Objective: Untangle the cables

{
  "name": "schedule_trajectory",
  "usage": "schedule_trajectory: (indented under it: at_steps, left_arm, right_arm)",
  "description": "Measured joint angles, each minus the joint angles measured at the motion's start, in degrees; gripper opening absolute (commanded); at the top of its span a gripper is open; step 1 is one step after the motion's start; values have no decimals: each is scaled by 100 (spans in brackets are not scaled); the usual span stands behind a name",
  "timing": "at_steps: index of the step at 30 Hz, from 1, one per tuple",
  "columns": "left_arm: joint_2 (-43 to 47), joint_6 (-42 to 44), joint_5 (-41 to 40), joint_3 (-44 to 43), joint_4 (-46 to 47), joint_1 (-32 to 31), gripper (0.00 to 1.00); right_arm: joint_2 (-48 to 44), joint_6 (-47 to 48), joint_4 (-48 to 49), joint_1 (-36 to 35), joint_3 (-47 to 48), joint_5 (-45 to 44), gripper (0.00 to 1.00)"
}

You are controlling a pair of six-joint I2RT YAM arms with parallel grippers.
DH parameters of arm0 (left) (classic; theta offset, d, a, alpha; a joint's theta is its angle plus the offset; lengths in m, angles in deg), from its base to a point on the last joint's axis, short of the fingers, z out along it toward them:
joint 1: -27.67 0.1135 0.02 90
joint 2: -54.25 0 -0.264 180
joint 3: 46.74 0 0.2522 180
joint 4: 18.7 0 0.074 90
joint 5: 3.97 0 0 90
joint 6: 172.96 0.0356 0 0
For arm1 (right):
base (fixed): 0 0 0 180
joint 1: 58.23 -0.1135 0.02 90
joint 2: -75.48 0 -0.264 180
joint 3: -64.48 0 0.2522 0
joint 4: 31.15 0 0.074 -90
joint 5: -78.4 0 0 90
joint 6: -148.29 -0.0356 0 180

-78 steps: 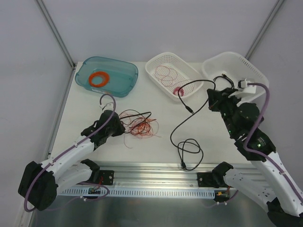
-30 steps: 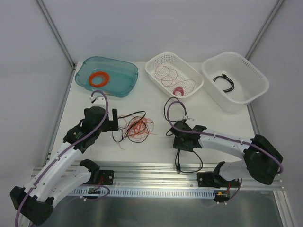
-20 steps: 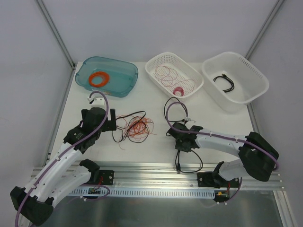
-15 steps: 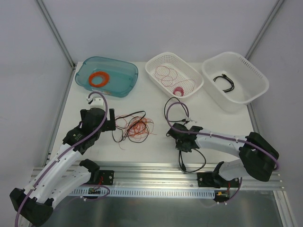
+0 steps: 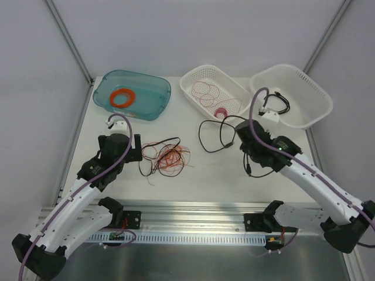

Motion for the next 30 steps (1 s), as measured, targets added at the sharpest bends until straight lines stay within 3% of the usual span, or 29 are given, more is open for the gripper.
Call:
schedule_trajectory:
  at_steps: [5,12,22,30]
  left_arm:
    - [0,2,-2,0,2,0,99]
    - [-2,13,0,0,9,2,99]
    - [-46,42,0,0,37,37,99]
    - [-66,44,2,0,44,37,99]
  right_arm:
    - [-398,1364,-20,946,1167,37,1]
    - [-17,2634,131,2225,3222,809,1]
    - [1196,2822,588,4489,4824,2586,1]
    - [2332,2472,1049,5622,5016,3141,1]
